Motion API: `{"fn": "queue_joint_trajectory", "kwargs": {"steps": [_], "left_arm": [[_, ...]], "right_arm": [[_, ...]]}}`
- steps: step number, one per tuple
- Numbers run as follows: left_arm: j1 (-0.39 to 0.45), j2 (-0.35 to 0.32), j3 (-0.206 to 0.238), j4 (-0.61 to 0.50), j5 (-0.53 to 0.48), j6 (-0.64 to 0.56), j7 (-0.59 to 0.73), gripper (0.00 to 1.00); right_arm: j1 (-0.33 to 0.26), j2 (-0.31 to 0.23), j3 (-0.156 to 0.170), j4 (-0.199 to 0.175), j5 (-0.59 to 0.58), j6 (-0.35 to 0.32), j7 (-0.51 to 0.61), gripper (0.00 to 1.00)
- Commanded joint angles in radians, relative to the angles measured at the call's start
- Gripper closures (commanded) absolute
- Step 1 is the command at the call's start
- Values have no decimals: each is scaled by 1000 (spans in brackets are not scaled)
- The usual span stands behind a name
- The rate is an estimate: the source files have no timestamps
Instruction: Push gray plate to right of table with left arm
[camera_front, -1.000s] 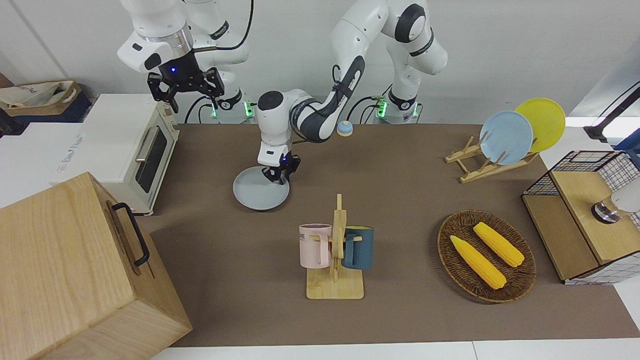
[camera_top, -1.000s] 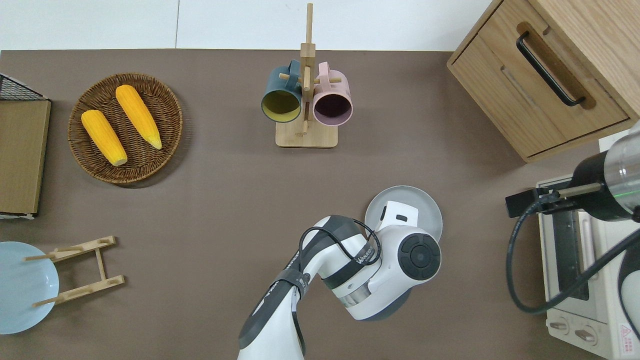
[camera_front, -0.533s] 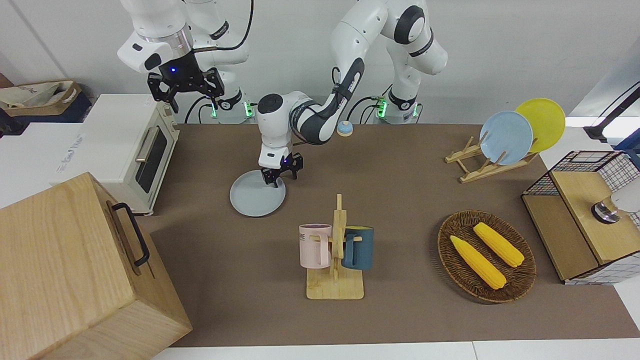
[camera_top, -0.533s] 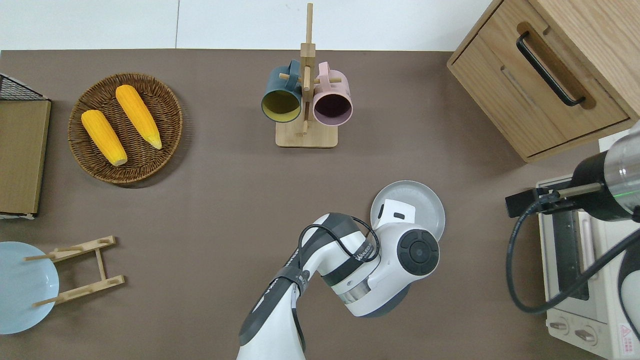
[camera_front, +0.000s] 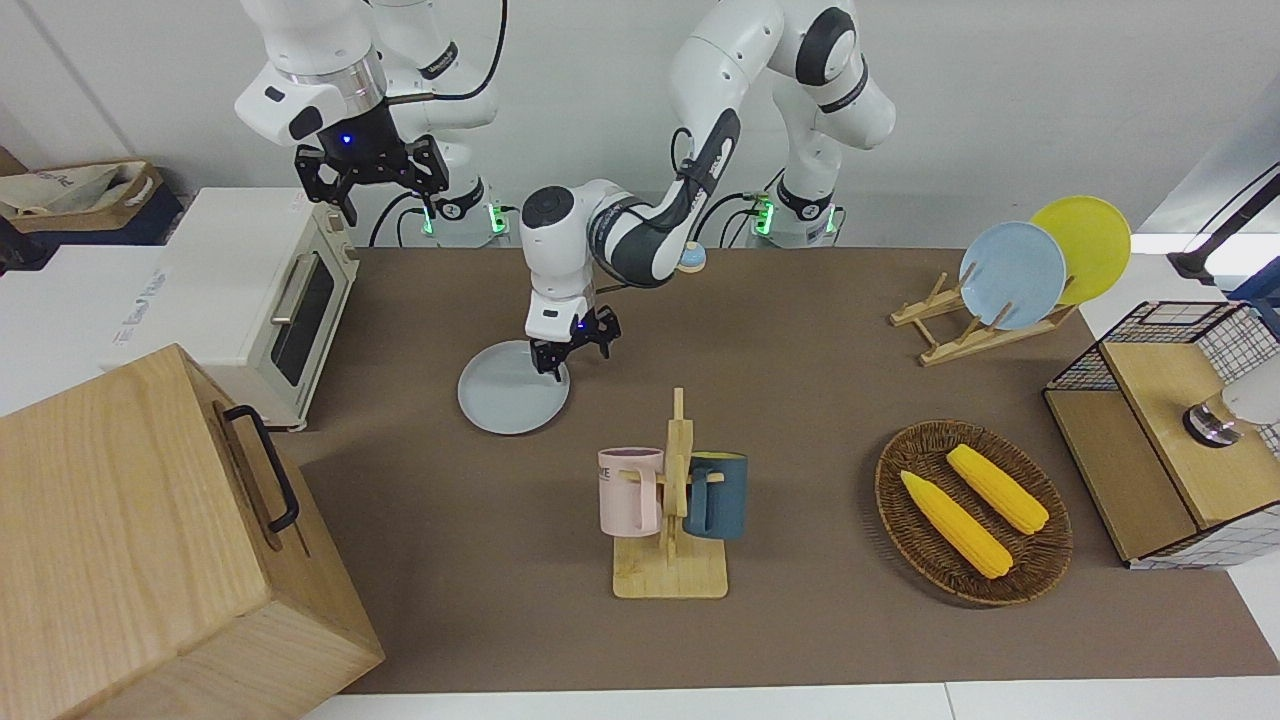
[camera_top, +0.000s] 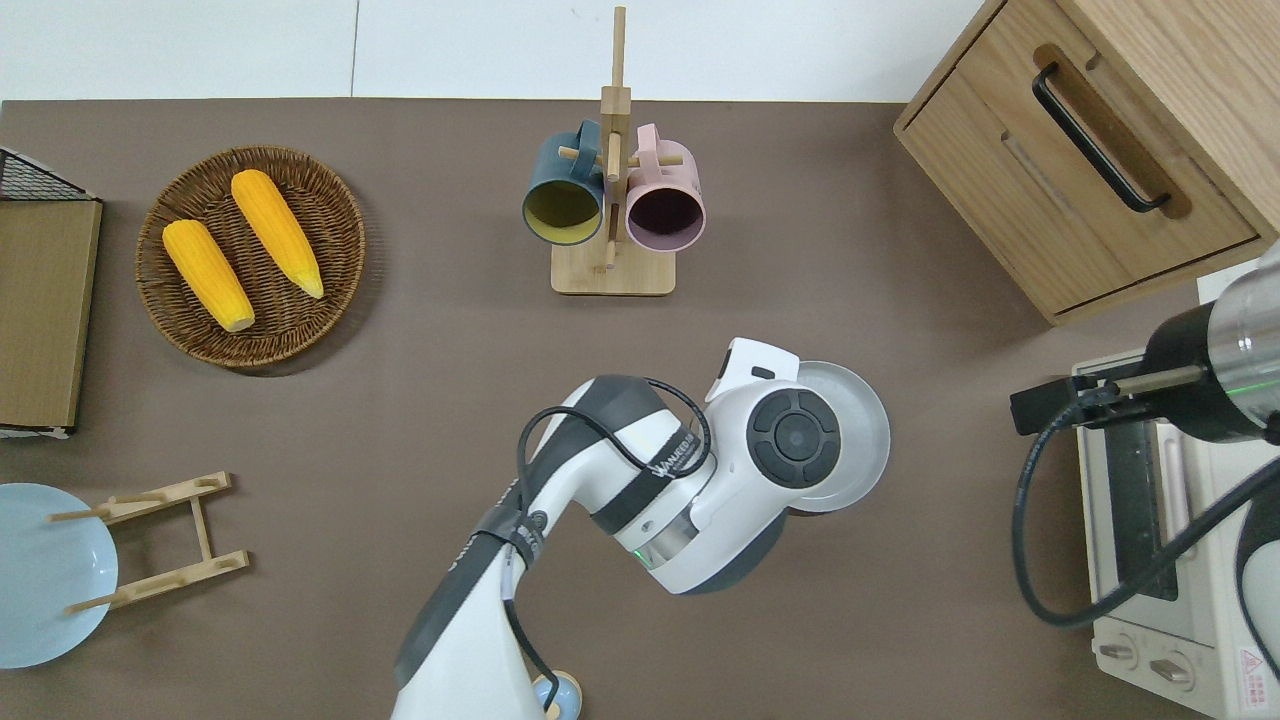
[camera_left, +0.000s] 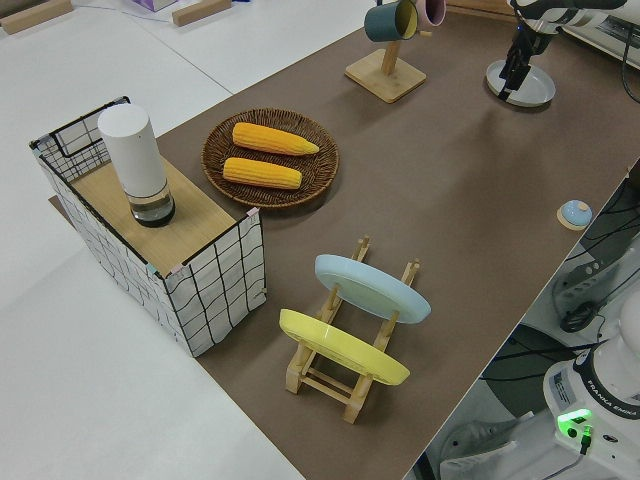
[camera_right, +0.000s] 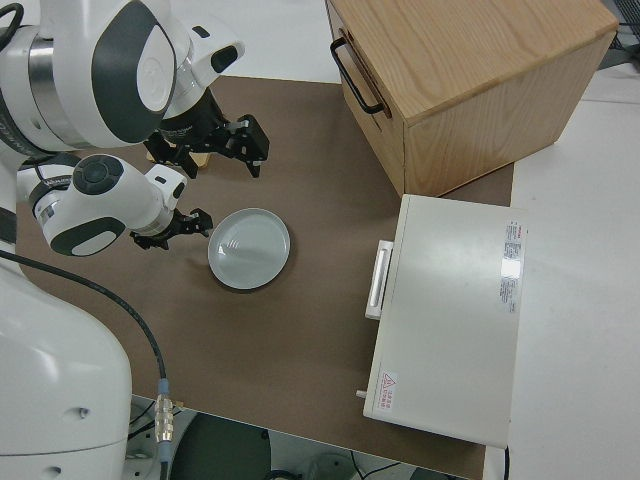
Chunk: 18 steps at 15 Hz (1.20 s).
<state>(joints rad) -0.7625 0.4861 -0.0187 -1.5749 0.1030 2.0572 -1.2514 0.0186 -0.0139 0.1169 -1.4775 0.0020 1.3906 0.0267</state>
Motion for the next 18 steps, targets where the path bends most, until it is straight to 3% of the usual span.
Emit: {"fn": "queue_joint_trajectory", "kwargs": {"steps": [1, 10, 18], "left_arm": [[95, -84, -10, -10, -9, -129, 174, 9], [331, -239, 0, -11, -65, -310, 597, 9], [557, -291, -1, -10, -69, -356, 926, 7]], "right_arm": [[-20, -3, 13, 8, 10, -15, 2, 17], [-20, -3, 15, 8, 10, -16, 1, 17], [-20, -3, 15, 8, 10, -15, 1, 17]]}}
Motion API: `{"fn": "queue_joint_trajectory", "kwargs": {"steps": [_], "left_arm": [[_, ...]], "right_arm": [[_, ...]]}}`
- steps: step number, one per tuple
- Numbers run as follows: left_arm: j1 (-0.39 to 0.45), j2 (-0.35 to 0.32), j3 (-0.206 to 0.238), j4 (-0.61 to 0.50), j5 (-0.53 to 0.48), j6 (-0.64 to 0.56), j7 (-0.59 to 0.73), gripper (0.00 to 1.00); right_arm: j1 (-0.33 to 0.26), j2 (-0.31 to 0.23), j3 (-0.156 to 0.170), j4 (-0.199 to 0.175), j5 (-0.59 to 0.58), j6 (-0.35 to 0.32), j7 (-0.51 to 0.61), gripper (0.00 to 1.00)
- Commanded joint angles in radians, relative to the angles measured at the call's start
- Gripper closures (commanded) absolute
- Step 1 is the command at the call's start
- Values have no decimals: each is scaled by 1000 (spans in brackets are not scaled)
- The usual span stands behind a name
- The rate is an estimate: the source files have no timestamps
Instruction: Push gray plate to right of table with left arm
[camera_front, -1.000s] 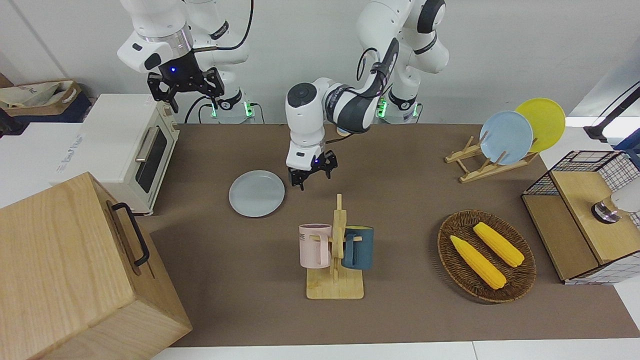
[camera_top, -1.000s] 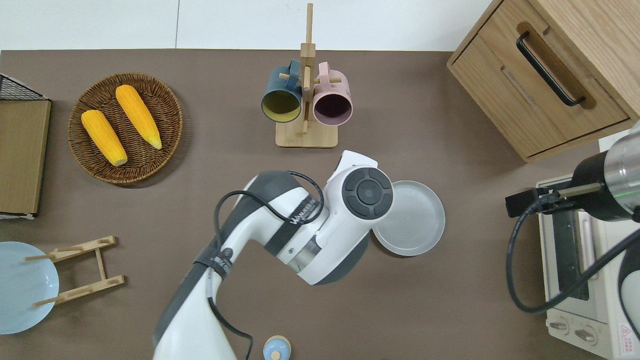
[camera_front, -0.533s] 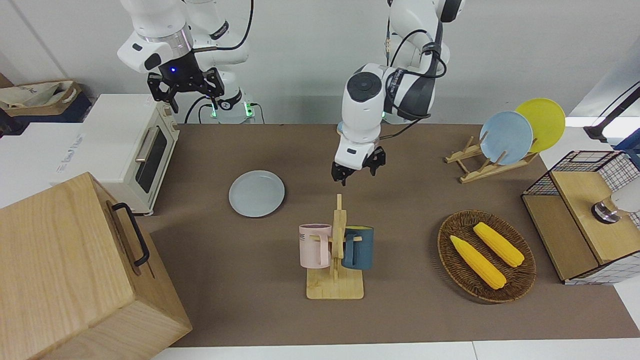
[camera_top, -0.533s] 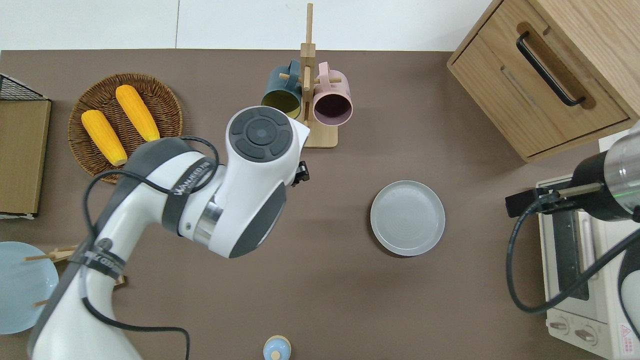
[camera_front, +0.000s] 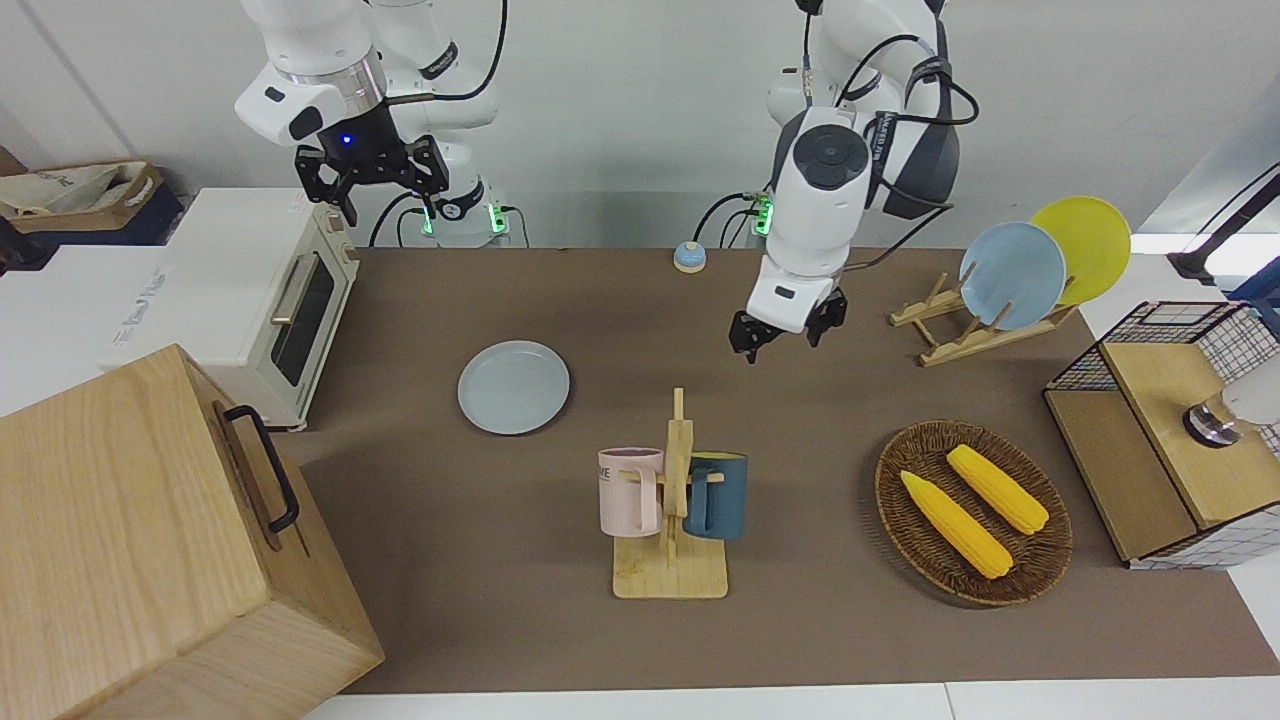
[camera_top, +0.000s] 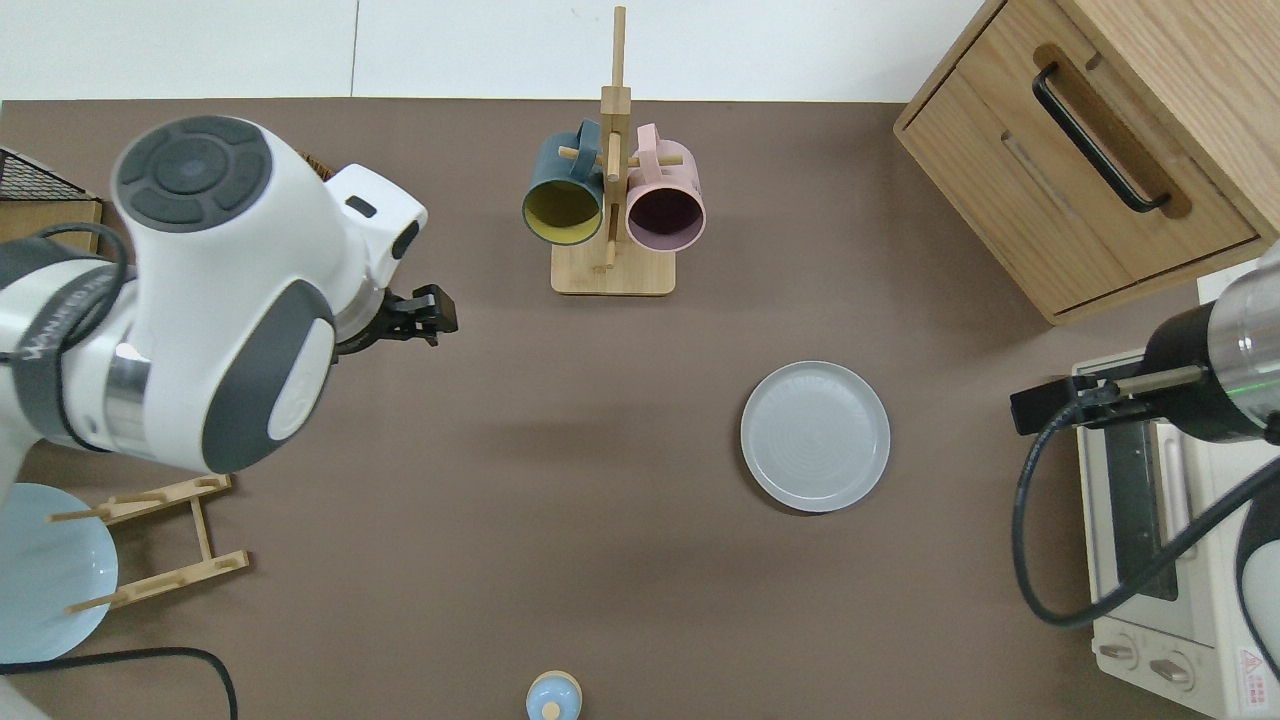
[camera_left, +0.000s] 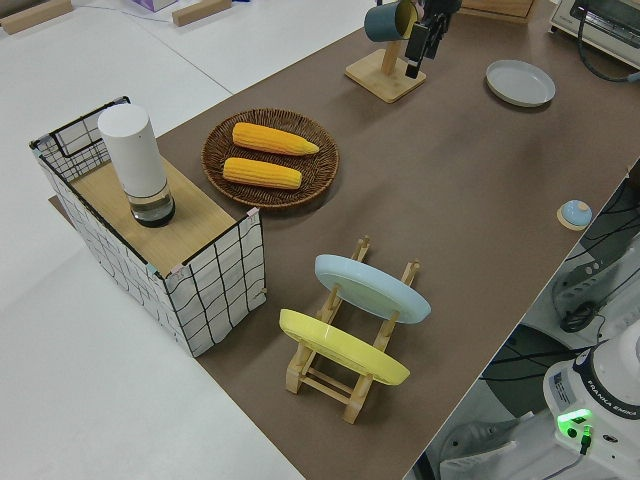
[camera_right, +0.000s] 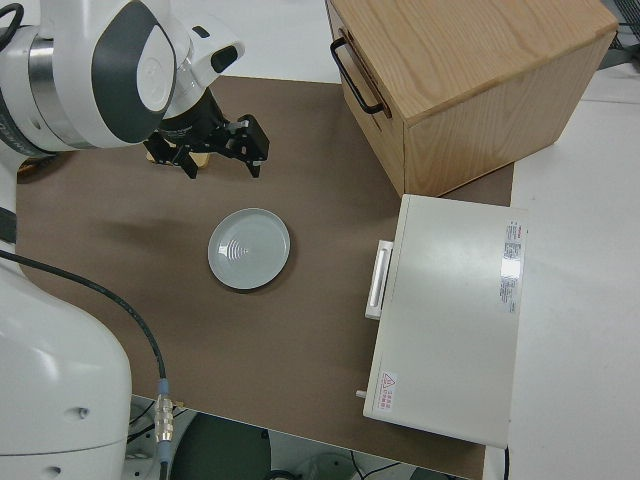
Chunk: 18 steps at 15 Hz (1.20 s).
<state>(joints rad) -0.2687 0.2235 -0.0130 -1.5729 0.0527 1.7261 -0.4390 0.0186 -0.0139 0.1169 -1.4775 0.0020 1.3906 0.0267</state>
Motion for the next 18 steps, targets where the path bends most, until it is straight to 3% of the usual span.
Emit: {"fn": "queue_joint_trajectory", "kwargs": {"steps": [1, 7, 14, 18], "left_arm": [[75, -32, -5, -12, -19, -25, 134, 7], [201, -39, -7, -13, -17, -36, 334, 7], [270, -41, -8, 10, -36, -37, 437, 7], [267, -124, -15, -39, -66, -46, 500, 7]], "right_arm": [[-20, -3, 15, 8, 10, -15, 2, 17], [-20, -3, 15, 8, 10, -16, 1, 17], [-20, -3, 15, 8, 10, -16, 2, 17], [-20, -3, 15, 8, 10, -15, 1, 17]]}}
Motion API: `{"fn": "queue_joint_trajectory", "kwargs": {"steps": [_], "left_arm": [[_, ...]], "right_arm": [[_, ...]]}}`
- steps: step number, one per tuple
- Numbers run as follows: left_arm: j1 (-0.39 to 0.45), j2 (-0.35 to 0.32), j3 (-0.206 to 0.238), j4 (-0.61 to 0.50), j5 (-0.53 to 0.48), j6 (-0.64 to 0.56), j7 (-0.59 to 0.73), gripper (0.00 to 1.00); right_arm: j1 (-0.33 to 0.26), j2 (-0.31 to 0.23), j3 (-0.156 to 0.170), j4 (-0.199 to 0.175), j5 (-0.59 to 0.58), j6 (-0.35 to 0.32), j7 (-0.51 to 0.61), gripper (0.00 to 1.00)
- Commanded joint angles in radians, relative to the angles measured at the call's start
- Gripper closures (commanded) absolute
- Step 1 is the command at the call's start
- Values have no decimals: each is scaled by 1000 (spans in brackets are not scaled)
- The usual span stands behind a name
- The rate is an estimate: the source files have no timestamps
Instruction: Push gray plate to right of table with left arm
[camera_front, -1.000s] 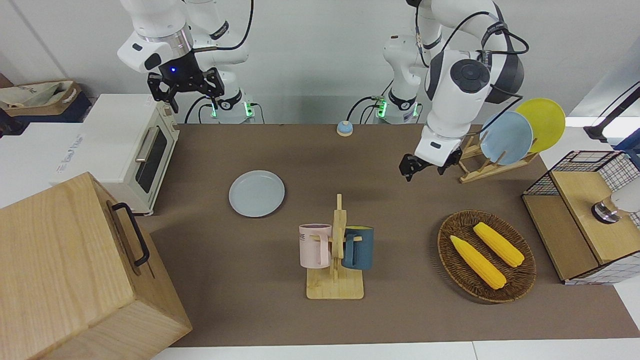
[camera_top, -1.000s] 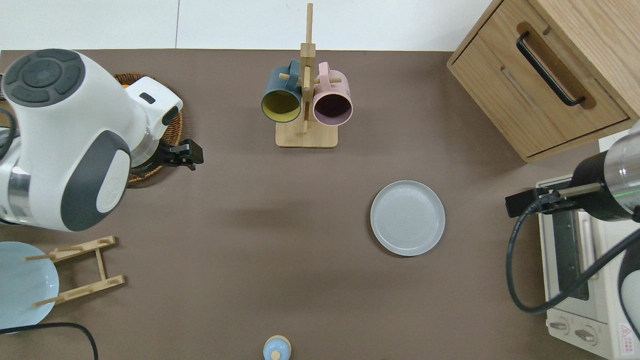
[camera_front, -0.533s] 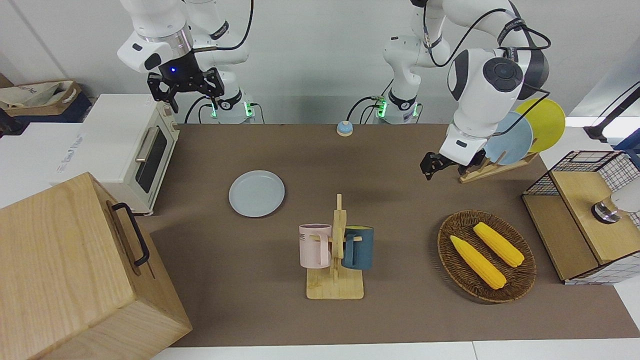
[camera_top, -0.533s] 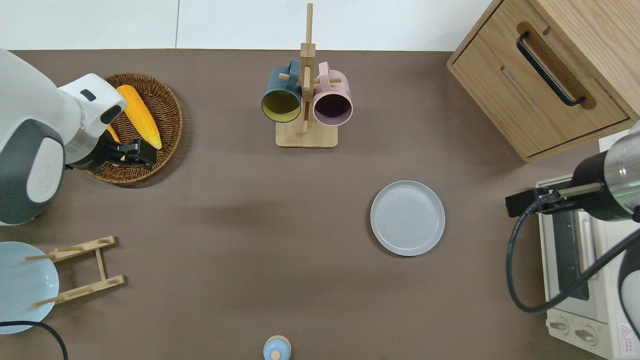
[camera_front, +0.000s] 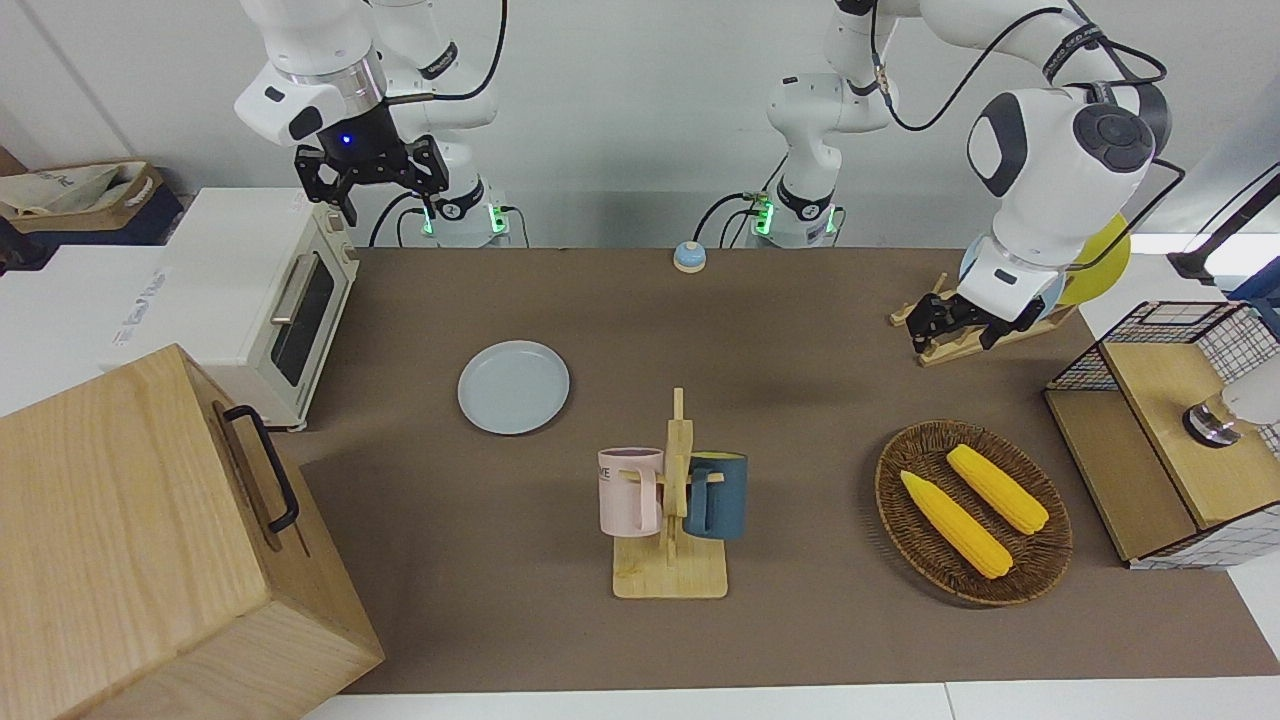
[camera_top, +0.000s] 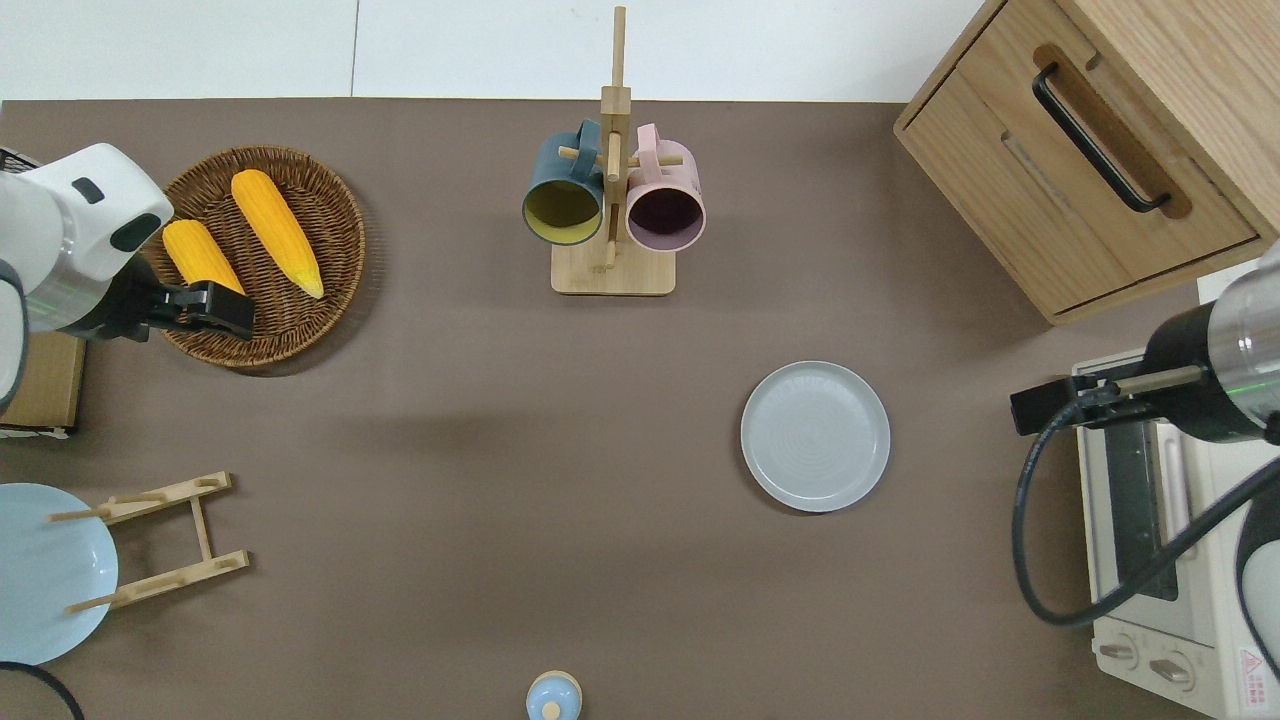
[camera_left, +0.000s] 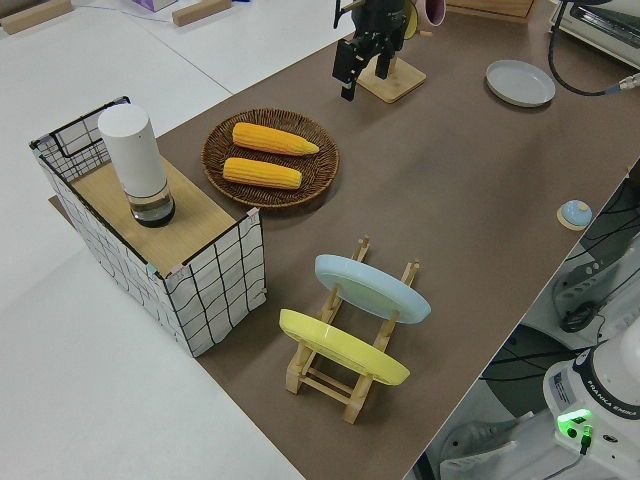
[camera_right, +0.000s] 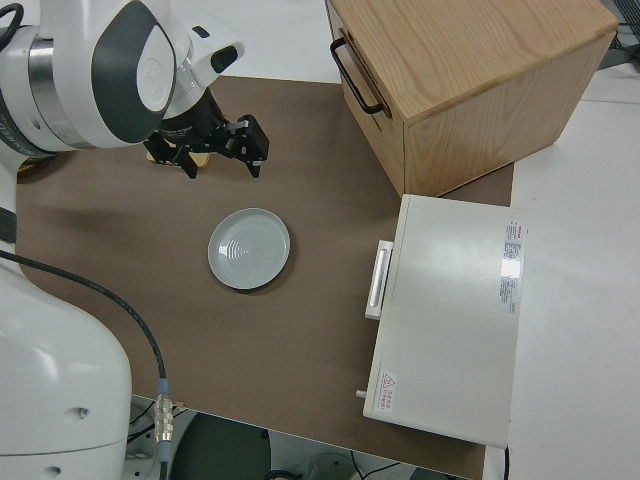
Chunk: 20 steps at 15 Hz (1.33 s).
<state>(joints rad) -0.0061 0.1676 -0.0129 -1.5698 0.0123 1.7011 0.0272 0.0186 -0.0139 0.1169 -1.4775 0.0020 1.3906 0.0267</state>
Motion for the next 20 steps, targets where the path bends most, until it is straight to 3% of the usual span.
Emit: {"fn": "queue_joint_trajectory", "kwargs": {"steps": [1, 6, 20], "left_arm": [[5, -80, -19, -56, -28, -21, 30, 7], [0, -175, -24, -191, -28, 49, 30, 5], [20, -175, -9, -187, -29, 40, 60, 2]], "right_arm": [[-20, -3, 13, 8, 10, -15, 1, 17], [-20, -3, 15, 8, 10, -15, 1, 17], [-20, -3, 15, 8, 10, -15, 1, 17]]}}
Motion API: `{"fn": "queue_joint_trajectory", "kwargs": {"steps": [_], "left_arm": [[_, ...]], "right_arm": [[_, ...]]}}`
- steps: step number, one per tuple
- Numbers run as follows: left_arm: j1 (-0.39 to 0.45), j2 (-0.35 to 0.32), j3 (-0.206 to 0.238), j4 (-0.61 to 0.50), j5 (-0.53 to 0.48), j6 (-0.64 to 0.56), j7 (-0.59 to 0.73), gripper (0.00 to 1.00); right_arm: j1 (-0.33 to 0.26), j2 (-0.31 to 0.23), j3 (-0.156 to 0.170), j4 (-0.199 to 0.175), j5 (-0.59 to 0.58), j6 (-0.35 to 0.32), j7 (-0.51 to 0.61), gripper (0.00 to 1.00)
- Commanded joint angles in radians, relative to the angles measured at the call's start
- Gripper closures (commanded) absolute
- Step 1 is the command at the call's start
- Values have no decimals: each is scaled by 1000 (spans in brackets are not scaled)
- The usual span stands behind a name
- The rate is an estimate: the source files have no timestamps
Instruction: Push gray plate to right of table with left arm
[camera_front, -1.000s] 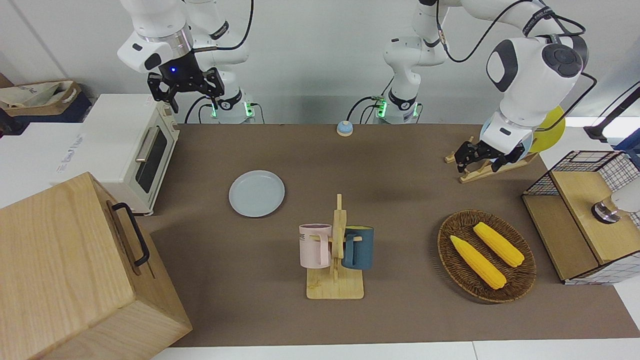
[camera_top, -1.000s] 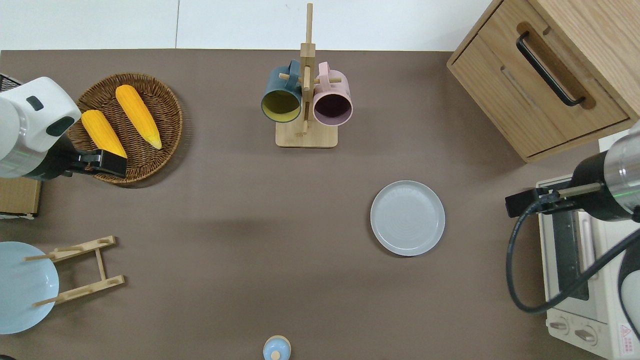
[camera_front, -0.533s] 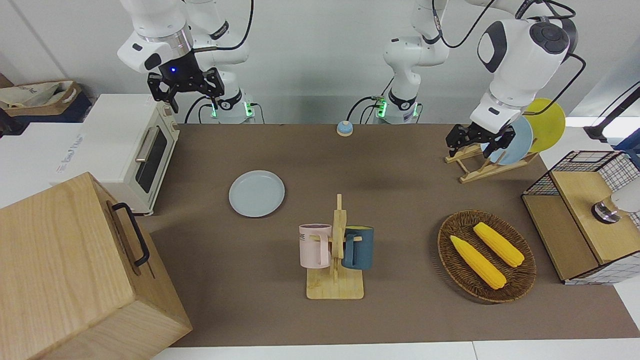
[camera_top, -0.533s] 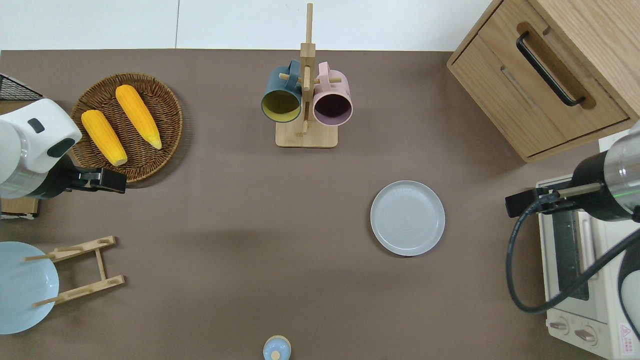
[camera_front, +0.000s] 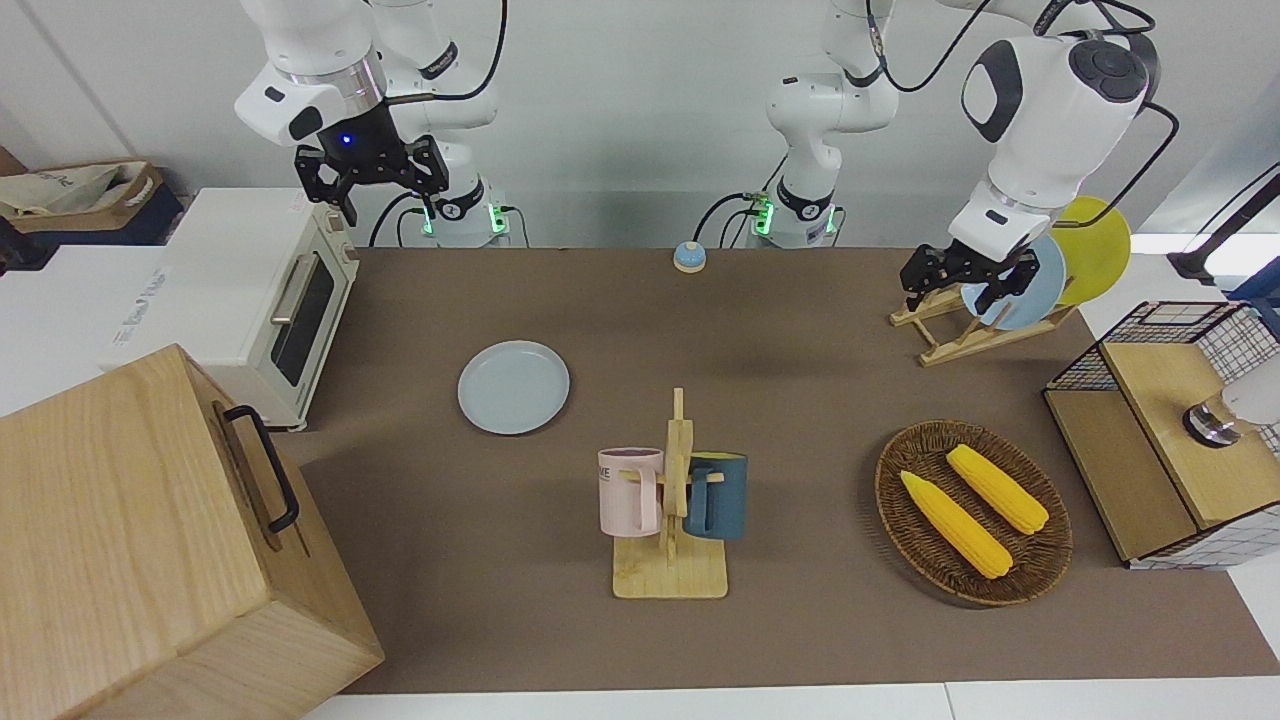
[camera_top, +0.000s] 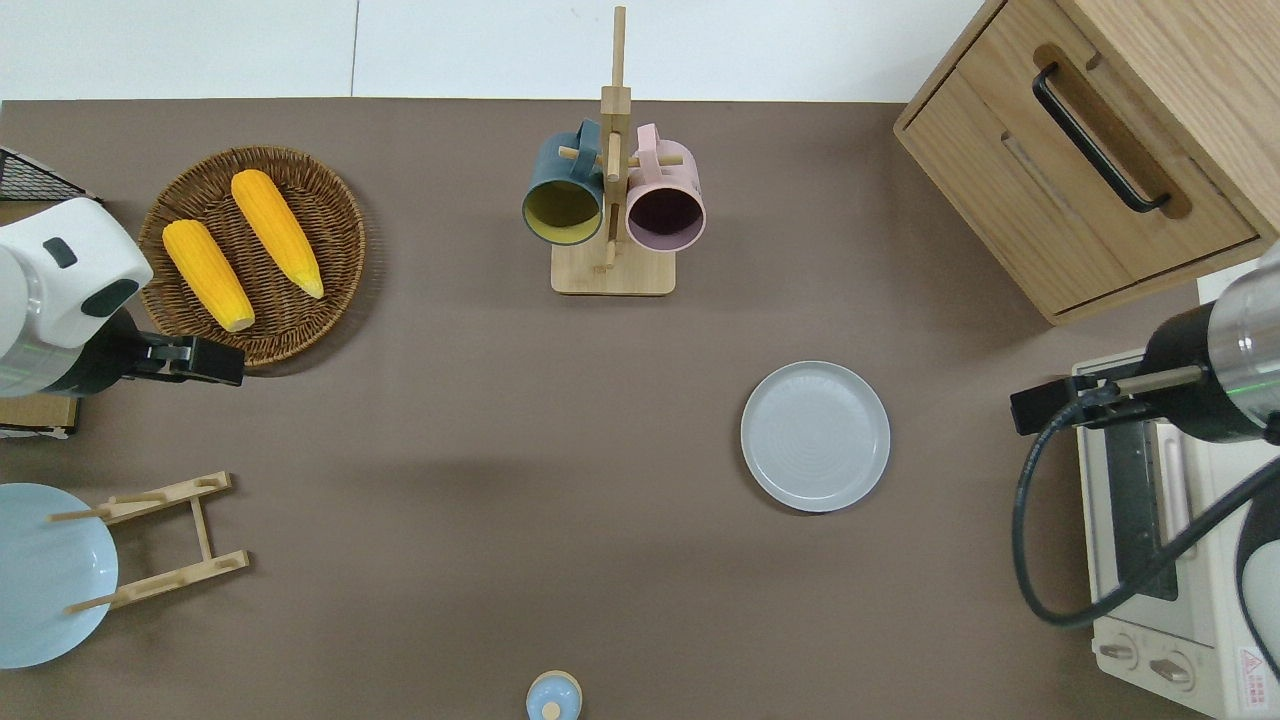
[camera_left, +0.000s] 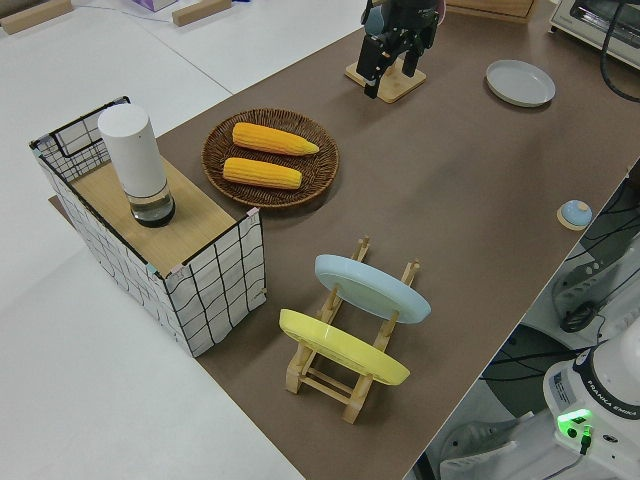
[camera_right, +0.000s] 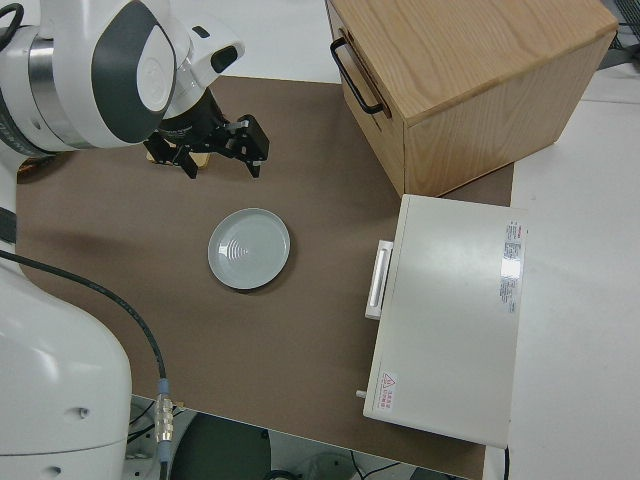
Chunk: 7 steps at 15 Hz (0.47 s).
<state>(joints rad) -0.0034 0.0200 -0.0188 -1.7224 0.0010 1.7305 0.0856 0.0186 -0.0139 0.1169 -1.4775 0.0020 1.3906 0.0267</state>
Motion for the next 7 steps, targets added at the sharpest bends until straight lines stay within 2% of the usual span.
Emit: {"fn": "queue_joint_trajectory", "kwargs": {"steps": [1, 2, 7], "left_arm": [[20, -25, -3, -26, -18, 6, -42, 2], [25, -23, -3, -25, -16, 1, -87, 2], [23, -22, -3, -19, -13, -16, -93, 5]], "right_arm": [[-20, -3, 13, 8, 10, -15, 1, 17], [-20, -3, 13, 8, 10, -15, 1, 17], [-20, -3, 13, 8, 10, -15, 1, 17]]}}
